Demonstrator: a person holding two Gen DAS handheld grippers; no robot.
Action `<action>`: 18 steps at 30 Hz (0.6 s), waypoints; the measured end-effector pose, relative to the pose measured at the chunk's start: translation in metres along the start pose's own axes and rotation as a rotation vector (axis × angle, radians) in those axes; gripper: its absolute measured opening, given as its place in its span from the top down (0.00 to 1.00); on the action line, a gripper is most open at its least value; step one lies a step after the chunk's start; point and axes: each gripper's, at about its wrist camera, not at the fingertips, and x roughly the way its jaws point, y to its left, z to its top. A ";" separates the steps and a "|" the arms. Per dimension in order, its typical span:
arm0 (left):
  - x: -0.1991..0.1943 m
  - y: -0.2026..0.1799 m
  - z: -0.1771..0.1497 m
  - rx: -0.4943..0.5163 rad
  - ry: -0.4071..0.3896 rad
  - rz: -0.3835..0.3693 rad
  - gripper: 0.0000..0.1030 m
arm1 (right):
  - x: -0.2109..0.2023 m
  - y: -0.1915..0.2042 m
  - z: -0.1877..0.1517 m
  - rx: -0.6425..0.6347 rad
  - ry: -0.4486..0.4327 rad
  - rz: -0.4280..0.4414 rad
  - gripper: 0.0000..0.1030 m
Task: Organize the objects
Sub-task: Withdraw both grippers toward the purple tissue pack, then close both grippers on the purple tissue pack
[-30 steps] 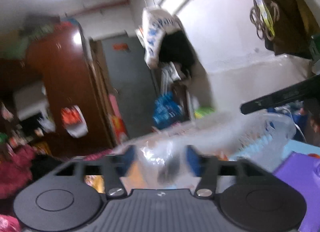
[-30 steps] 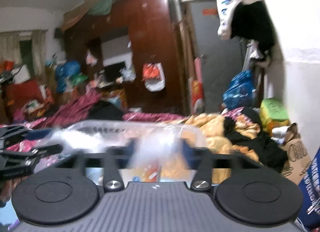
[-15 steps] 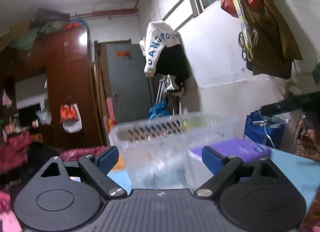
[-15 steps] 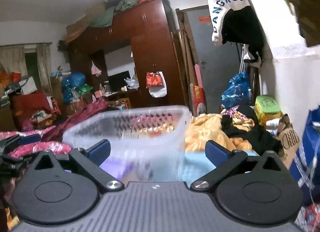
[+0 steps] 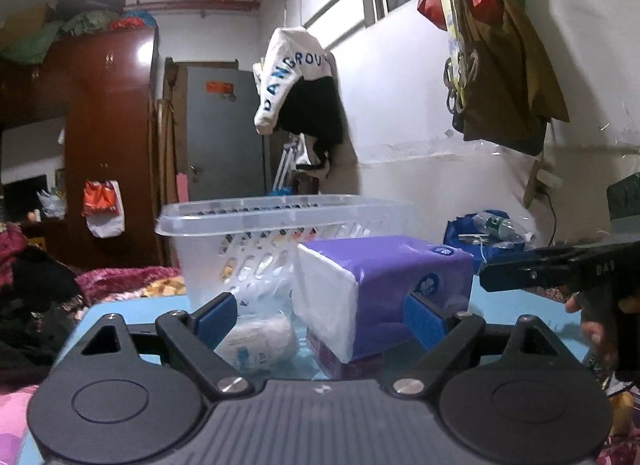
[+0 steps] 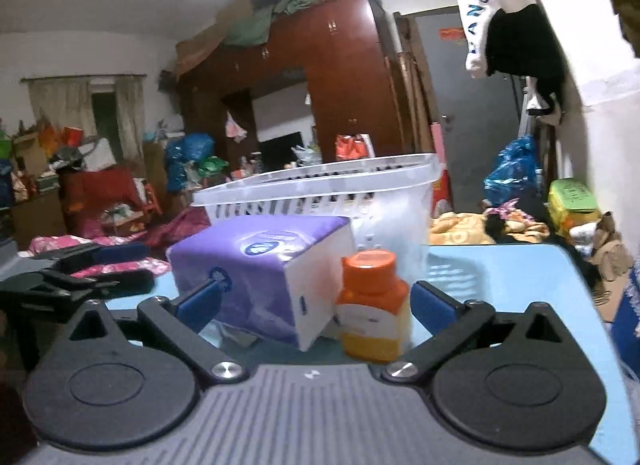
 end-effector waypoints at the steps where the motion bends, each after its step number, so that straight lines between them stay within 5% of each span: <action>1: 0.002 0.001 0.000 -0.006 0.009 -0.013 0.10 | 0.002 0.000 0.000 -0.005 0.001 0.011 0.00; 9: 0.019 -0.004 -0.001 0.000 0.025 -0.066 0.13 | 0.009 0.010 -0.009 -0.059 0.013 0.042 0.12; 18: 0.034 -0.009 -0.003 -0.006 0.061 -0.130 0.41 | 0.010 0.014 -0.021 -0.068 0.039 0.087 0.43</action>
